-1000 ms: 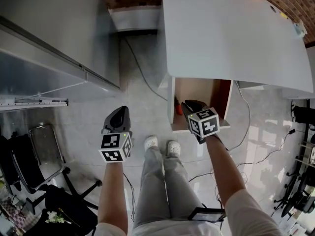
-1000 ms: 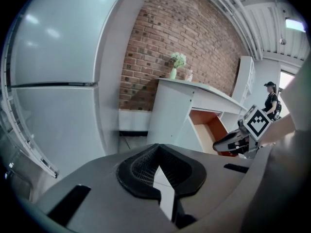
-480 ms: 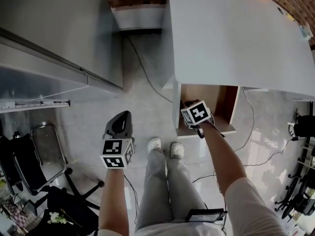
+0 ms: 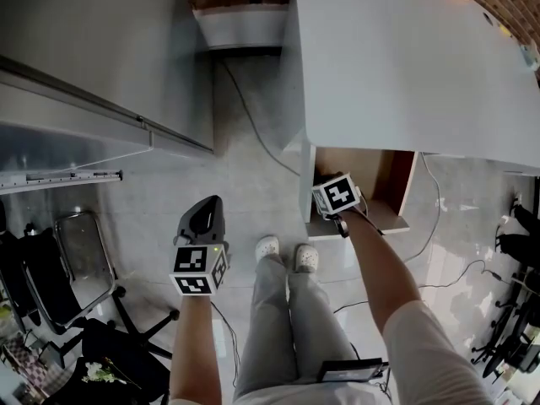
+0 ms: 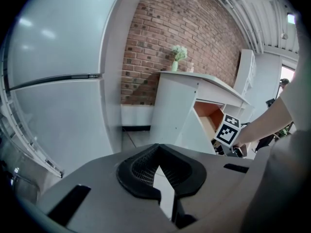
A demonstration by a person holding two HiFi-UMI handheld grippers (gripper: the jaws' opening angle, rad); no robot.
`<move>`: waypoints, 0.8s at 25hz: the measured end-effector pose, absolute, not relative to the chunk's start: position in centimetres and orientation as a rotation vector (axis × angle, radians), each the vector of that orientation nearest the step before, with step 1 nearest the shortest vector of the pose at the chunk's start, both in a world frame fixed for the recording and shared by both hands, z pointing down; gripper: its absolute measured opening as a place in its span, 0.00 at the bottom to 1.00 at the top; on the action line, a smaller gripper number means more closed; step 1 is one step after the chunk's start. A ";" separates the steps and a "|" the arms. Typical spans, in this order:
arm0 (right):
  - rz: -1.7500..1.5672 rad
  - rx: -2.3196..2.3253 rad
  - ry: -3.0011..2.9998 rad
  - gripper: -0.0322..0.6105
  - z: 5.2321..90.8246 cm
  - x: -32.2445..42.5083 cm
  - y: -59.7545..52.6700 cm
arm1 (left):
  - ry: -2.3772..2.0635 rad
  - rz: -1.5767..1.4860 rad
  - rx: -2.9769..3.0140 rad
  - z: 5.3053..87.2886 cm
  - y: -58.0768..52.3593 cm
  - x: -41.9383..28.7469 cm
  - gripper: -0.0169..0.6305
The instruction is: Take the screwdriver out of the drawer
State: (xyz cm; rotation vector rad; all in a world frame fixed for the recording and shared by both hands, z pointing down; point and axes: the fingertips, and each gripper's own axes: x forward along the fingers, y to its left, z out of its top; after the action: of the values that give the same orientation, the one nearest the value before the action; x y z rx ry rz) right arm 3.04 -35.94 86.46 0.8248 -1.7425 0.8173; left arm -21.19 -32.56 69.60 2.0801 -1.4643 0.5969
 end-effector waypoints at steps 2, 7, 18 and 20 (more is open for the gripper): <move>0.838 0.835 -1.750 0.15 86.5 3.2 -36.0 | -1.463 0.598 2.073 69.8 -32.3 -21.0 0.04; 0.844 0.849 -1.762 0.14 86.1 3.4 -36.0 | -1.441 0.612 2.086 70.1 -31.7 -20.1 0.04; 0.824 0.862 -1.860 0.14 80.7 4.5 -36.0 | -1.430 0.619 2.118 67.5 -31.1 -17.6 0.04; 0.828 0.870 -1.888 0.14 79.0 4.5 -35.8 | -1.429 0.619 2.128 66.4 -31.0 -17.0 0.04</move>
State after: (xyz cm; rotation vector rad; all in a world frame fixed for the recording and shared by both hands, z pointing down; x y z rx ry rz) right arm 4.54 -35.84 79.00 0.8701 -1.8883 0.8278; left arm -17.05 -30.97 66.43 2.1277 -1.4288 0.6190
